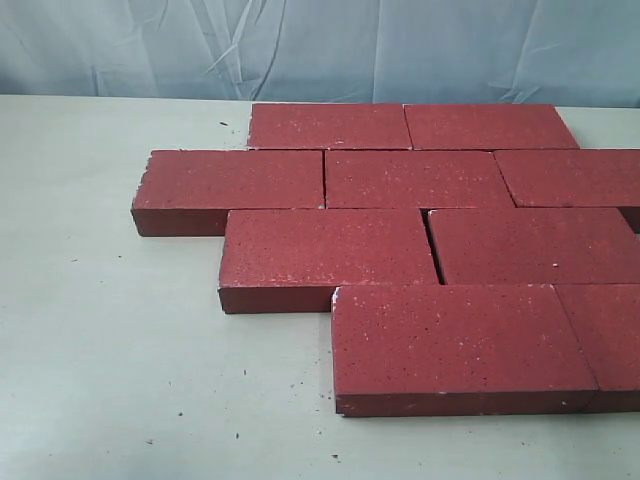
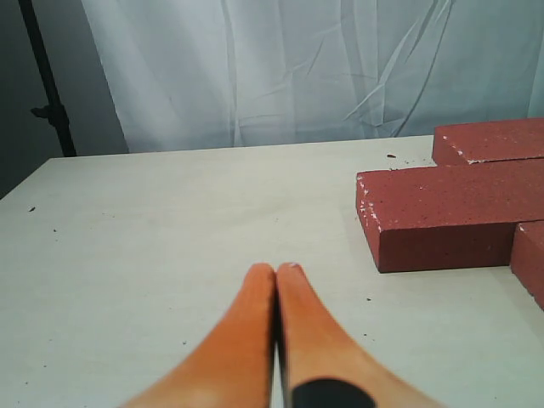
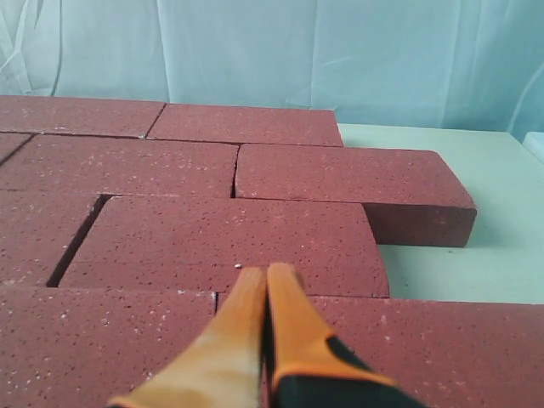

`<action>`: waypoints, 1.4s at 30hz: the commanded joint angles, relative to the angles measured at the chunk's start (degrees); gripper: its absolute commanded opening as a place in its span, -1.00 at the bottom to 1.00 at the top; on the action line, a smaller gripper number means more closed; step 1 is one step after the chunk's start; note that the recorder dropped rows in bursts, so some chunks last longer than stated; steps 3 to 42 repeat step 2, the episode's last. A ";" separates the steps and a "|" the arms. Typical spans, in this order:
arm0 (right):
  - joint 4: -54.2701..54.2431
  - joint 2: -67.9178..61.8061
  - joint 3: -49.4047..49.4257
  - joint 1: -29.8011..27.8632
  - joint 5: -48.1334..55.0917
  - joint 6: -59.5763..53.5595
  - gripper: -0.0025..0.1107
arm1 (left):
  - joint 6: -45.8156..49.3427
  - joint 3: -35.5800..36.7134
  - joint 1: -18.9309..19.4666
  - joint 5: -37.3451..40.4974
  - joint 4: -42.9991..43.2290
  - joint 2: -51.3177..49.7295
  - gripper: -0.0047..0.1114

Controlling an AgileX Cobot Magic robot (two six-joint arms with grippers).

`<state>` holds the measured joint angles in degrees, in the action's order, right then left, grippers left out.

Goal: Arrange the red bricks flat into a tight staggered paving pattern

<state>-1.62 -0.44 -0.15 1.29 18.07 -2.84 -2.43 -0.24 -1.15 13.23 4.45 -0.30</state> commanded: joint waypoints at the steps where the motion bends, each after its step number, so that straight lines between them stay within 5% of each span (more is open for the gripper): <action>1: 0.44 0.44 0.15 -0.25 -0.43 -0.07 -0.97 | 0.01 0.24 -0.10 0.08 -0.44 0.30 -0.92; 42: 0.44 0.44 0.15 -0.25 -0.43 -0.07 -0.97 | 0.01 0.24 -0.10 0.08 -0.44 0.30 -0.92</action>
